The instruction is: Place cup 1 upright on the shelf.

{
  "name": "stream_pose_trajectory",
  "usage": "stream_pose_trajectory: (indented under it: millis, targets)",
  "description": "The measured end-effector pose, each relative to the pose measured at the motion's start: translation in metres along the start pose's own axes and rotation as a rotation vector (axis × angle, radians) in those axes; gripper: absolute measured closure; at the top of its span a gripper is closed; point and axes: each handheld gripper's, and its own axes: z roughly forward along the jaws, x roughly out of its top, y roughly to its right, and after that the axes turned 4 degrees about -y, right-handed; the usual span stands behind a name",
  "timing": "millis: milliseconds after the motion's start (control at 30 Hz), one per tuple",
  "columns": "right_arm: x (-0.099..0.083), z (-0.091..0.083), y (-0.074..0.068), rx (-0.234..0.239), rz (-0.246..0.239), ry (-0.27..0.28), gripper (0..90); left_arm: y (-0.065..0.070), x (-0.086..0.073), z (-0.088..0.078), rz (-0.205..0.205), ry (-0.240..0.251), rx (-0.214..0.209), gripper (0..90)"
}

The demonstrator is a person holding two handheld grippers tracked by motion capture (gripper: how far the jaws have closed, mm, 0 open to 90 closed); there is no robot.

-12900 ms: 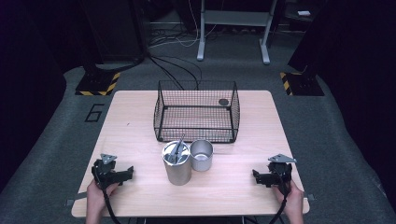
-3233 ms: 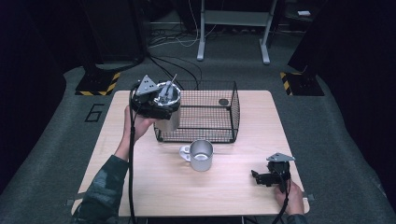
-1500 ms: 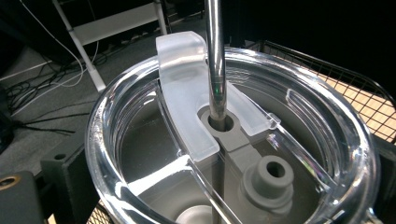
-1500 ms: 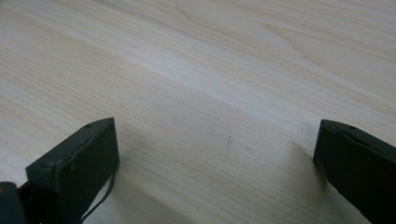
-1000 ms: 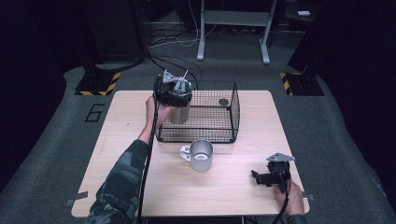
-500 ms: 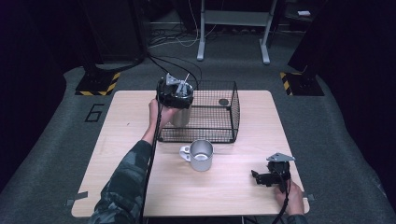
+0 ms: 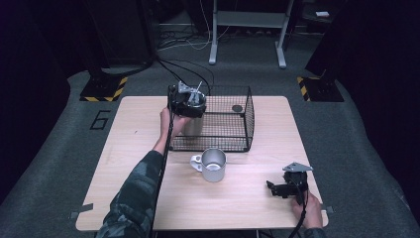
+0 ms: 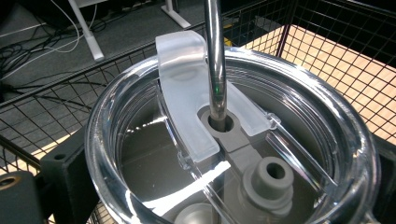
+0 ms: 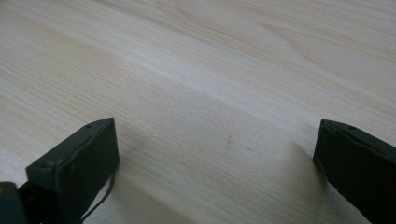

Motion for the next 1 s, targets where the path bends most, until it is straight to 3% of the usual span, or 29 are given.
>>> stream_pose_trajectory:
  millis: [733, 1000]
  targets:
    - [0.0, 0.0, 0.0, -0.001, 0.002, 0.001, 0.0, 0.006, -0.006, 0.021, -0.01, -0.054, -0.009, 4.1]
    - [0.0, 0.0, 0.0, -0.001, 0.001, 0.001, 0.0, 0.003, -0.007, 0.02, -0.017, -0.072, -0.017, 4.1]
